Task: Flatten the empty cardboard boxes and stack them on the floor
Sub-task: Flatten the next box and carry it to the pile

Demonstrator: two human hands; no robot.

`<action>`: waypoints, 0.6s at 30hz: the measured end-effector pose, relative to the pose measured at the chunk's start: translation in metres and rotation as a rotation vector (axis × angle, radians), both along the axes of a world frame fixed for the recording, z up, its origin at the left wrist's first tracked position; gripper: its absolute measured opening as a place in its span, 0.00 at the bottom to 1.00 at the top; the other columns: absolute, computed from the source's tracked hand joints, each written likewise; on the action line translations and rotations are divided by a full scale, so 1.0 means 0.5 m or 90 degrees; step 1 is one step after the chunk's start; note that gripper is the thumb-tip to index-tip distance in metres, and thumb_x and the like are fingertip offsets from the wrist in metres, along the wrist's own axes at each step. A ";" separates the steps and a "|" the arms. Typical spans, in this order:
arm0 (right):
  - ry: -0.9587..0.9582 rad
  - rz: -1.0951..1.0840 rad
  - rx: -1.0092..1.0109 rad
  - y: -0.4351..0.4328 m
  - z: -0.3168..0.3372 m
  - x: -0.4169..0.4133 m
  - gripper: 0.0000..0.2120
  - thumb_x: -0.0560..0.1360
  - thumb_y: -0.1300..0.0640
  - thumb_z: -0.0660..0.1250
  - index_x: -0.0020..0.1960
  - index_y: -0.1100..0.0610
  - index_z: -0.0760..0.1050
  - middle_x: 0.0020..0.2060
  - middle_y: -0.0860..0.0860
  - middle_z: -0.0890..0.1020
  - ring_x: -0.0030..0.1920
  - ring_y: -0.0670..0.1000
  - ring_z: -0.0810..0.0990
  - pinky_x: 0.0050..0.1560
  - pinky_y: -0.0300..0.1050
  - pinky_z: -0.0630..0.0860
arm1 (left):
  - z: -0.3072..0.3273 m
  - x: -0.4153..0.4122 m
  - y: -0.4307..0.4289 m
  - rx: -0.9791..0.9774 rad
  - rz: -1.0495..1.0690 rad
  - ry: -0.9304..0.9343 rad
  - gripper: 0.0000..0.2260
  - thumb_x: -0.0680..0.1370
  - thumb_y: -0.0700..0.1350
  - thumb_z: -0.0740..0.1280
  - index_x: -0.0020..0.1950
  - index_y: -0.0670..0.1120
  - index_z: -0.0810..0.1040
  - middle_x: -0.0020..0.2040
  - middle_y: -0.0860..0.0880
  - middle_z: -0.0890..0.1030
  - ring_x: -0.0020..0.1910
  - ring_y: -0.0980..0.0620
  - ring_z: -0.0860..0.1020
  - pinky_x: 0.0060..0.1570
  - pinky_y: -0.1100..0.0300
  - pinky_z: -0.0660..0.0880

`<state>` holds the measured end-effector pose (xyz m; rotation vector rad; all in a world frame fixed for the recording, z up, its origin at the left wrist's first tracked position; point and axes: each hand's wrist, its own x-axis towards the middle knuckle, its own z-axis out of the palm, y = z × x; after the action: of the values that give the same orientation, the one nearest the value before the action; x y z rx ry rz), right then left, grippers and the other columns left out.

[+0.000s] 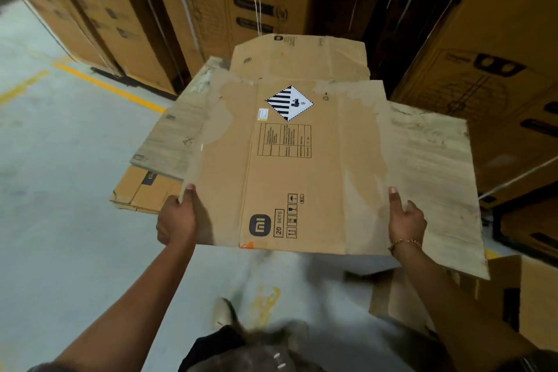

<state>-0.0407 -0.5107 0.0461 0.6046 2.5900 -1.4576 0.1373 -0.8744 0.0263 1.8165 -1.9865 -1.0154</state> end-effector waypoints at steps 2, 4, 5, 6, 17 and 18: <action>0.029 0.026 -0.006 -0.058 0.021 0.011 0.41 0.68 0.23 0.58 0.43 0.64 0.76 0.43 0.64 0.80 0.50 0.66 0.78 0.44 0.55 0.71 | 0.016 0.032 -0.039 -0.002 0.033 0.021 0.25 0.80 0.66 0.58 0.50 0.44 0.76 0.55 0.38 0.80 0.57 0.35 0.76 0.58 0.44 0.70; 0.048 0.047 0.006 -0.120 0.031 0.014 0.43 0.62 0.16 0.54 0.35 0.60 0.70 0.34 0.60 0.76 0.42 0.63 0.77 0.37 0.52 0.67 | 0.029 0.069 -0.087 -0.009 0.066 0.045 0.25 0.80 0.66 0.59 0.48 0.44 0.76 0.53 0.39 0.79 0.56 0.36 0.77 0.55 0.45 0.70; 0.052 0.065 -0.001 -0.155 0.040 0.019 0.42 0.65 0.19 0.57 0.38 0.61 0.74 0.38 0.62 0.79 0.44 0.63 0.78 0.40 0.53 0.69 | 0.033 0.089 -0.115 -0.011 0.080 0.056 0.25 0.80 0.67 0.59 0.48 0.44 0.76 0.51 0.40 0.79 0.55 0.36 0.77 0.54 0.45 0.69; 0.050 0.088 -0.002 -0.196 0.053 0.027 0.39 0.71 0.26 0.61 0.46 0.64 0.79 0.46 0.65 0.81 0.50 0.64 0.79 0.46 0.54 0.72 | 0.036 0.111 -0.146 -0.014 0.091 0.069 0.25 0.79 0.67 0.60 0.48 0.44 0.76 0.51 0.41 0.79 0.55 0.36 0.77 0.54 0.46 0.70; 0.055 0.220 -0.035 -0.686 0.066 0.175 0.32 0.77 0.38 0.64 0.68 0.63 0.74 0.65 0.63 0.77 0.65 0.63 0.74 0.62 0.51 0.71 | 0.081 0.353 -0.574 -0.017 0.174 0.129 0.24 0.79 0.66 0.61 0.47 0.45 0.77 0.48 0.43 0.81 0.48 0.39 0.77 0.49 0.49 0.71; 0.056 0.228 -0.029 -0.727 0.065 0.189 0.32 0.78 0.38 0.64 0.68 0.64 0.74 0.65 0.63 0.76 0.66 0.63 0.74 0.62 0.52 0.70 | 0.085 0.370 -0.613 -0.021 0.178 0.124 0.24 0.79 0.66 0.61 0.47 0.45 0.77 0.48 0.43 0.81 0.48 0.39 0.77 0.50 0.49 0.71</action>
<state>0.0540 -0.8740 0.0788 0.0641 2.5477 -1.4443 0.3225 -1.1810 0.0688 1.8344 -1.5756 -1.0213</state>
